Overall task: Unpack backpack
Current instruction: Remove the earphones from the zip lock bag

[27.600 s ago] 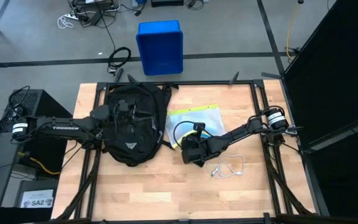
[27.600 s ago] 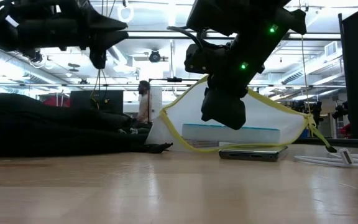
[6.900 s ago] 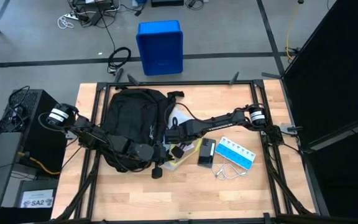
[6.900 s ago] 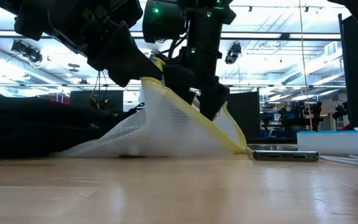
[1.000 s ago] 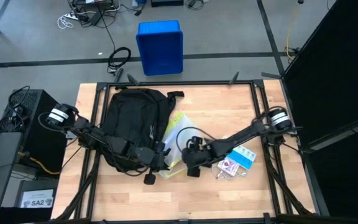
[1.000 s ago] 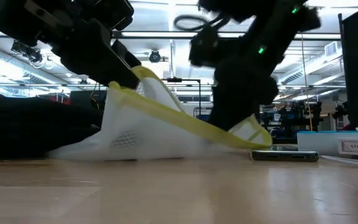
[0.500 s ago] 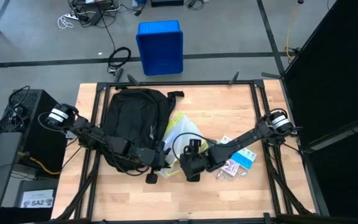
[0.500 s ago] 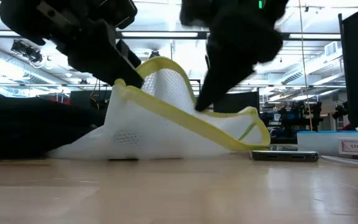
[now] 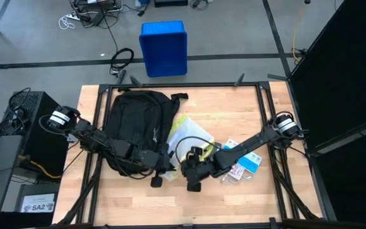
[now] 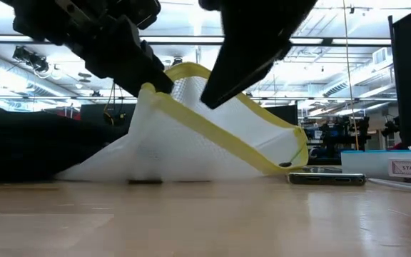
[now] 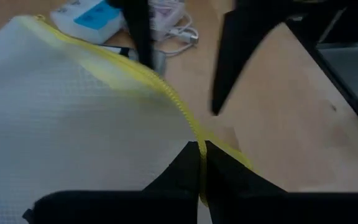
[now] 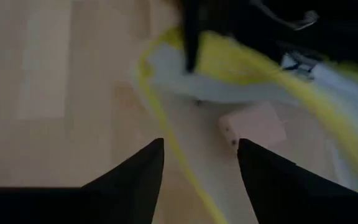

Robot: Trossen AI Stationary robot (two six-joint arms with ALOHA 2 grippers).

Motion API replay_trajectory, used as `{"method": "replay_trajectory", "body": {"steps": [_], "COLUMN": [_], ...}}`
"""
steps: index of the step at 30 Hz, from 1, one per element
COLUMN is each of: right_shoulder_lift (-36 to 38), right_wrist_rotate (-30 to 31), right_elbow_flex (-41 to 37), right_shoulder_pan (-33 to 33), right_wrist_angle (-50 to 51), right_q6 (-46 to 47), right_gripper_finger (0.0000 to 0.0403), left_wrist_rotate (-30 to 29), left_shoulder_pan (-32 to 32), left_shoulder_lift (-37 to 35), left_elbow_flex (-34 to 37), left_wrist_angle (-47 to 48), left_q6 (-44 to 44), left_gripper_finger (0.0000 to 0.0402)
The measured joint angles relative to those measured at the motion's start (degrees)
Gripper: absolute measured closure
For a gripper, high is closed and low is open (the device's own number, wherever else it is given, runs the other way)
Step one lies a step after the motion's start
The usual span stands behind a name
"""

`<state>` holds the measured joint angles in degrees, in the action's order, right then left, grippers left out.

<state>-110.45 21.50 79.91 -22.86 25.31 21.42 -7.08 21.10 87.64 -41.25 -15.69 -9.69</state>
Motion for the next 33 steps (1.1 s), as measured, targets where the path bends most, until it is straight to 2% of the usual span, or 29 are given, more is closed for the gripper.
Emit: {"method": "replay_trajectory", "body": {"steps": [3, 7, 13, 16, 25, 29, 33], "right_shoulder_lift": [0.0, 0.0, 0.0, 0.0, 0.0, -1.0, -6.2], "right_wrist_rotate": [0.1, 4.0, 3.5, 2.5, 2.5, 2.7, 1.1], "right_elbow_flex": [-1.7, -3.5, -7.2, -9.6, -14.5, -15.2, -14.0], "right_shoulder_pan": [2.7, 6.7, 11.6, 12.6, 12.9, 14.0, 15.8], "right_wrist_angle": [-0.6, -1.0, -3.4, -5.2, -15.5, -22.0, -27.1], "right_q6": [-0.4, -1.2, -7.4, -9.4, -12.9, -14.6, -16.8], "right_gripper_finger": [0.0238, 0.0251, 0.0251, 0.0227, 0.0115, 0.0102, 0.0116], "left_wrist_rotate": [3.0, 5.5, 6.3, 6.6, 6.8, 6.8, 6.5], "left_shoulder_pan": [0.3, 1.0, 1.6, 1.7, 1.7, 1.7, 1.7], "left_shoulder_lift": [0.0, 0.0, 0.0, 0.0, 0.0, 0.0, 0.1], "left_elbow_flex": [0.0, 0.0, 0.0, 0.0, 0.0, 0.0, 0.0], "left_wrist_angle": [-0.2, 0.2, 1.1, 1.0, 1.3, 1.3, 1.4], "left_q6": [0.0, 0.0, 0.2, 0.3, 0.4, 0.4, 0.4], "left_gripper_finger": [0.0402, 0.0402, 0.0402, 0.0402, 0.0402, 0.0402, 0.0402]}}
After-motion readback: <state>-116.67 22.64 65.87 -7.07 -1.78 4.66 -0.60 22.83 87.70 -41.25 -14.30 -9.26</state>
